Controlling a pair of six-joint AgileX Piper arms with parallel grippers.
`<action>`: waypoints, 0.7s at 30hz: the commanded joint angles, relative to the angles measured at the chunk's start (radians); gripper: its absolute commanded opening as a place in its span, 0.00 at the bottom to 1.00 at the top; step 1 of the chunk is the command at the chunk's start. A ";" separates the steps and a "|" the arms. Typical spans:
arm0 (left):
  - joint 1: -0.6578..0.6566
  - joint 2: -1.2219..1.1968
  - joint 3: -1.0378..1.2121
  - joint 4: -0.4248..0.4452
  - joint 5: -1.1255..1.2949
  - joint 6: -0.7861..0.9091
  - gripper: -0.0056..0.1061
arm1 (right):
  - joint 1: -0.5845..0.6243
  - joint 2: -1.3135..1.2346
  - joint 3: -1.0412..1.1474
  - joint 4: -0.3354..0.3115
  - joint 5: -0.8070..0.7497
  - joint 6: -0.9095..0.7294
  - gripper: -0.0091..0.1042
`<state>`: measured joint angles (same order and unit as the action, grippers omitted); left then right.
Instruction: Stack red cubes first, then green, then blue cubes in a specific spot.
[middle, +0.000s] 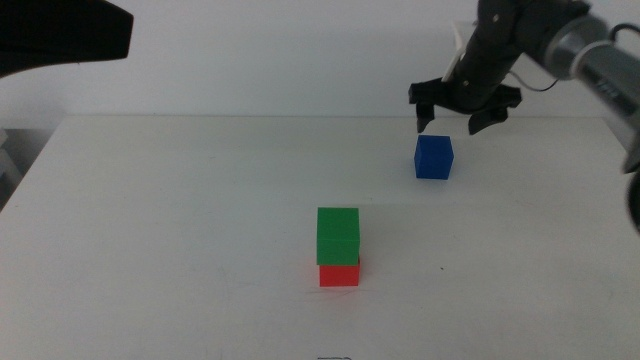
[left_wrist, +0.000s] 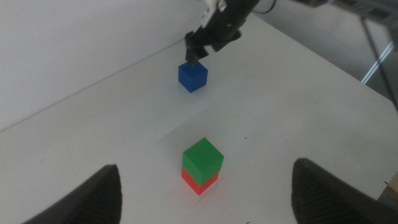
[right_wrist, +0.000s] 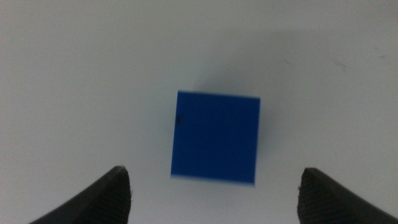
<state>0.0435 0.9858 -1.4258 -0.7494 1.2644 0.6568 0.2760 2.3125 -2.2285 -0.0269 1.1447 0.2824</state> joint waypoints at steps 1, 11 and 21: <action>-0.001 -0.007 -0.024 -0.057 0.053 0.000 0.89 | 0.000 -0.010 -0.094 -0.017 -0.004 0.011 0.89; -0.001 -0.007 -0.024 -0.057 0.053 0.000 0.89 | 0.000 0.102 -0.137 -0.046 -0.032 0.055 0.77; -0.001 -0.005 -0.024 -0.057 0.053 0.000 0.89 | 0.032 0.038 -0.133 -0.085 0.013 0.006 0.07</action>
<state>0.0435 0.9858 -1.4258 -0.7494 1.2644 0.6568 0.2949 2.4671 -2.3292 -0.0835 1.1689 0.3073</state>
